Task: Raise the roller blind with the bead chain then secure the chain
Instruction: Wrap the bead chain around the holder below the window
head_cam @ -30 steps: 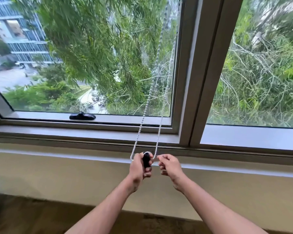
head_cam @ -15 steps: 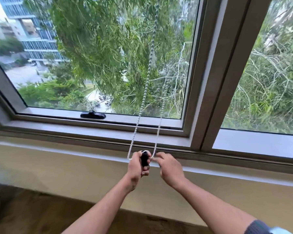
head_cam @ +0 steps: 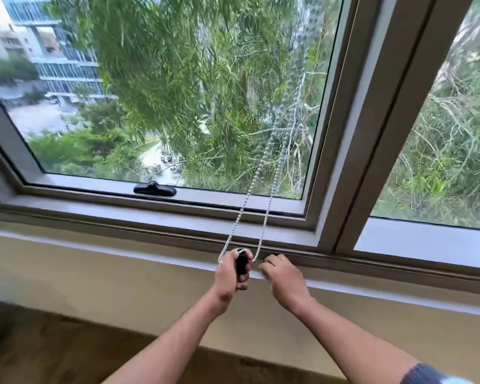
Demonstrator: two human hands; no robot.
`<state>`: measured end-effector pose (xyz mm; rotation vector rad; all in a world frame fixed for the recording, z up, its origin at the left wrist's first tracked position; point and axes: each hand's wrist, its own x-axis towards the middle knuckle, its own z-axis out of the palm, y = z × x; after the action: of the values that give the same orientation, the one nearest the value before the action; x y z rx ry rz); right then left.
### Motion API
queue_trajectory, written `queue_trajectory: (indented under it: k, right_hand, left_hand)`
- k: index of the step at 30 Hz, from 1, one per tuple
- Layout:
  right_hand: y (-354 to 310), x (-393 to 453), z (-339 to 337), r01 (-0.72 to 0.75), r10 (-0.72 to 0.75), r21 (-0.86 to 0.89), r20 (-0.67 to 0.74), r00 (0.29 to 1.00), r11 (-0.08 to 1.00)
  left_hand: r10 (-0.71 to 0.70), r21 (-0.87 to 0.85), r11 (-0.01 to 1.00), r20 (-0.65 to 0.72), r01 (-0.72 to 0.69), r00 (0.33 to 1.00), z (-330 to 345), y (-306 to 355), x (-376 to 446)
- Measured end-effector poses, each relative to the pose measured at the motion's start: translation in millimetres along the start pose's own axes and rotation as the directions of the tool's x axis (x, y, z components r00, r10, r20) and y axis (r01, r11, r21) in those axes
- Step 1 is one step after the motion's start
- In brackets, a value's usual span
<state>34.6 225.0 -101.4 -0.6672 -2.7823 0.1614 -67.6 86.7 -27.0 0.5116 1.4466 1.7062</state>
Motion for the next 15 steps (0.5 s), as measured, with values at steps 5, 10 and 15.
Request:
queue_trajectory:
  k: [5, 10, 15]
  right_hand:
    - [0, -4, -8, -0.090, 0.115, 0.201, -0.119, 0.986, 0.976]
    - [-3, -21, -30, -0.046, 0.167, 0.481, -0.212, 0.963, 0.875]
    - [-16, -45, -64, 0.103, 0.170, 0.614, -0.370, 0.913, 0.782]
  left_hand:
    - [-0.005, -0.016, 1.000, -0.037, 0.004, 0.999, 6, -2, 6]
    - [-0.006, -0.012, 1.000, -0.044, 0.006, 0.999, 16, -7, 13]
    - [0.003, -0.014, 1.000, -0.020, -0.003, 1.000, 30, -12, 15]
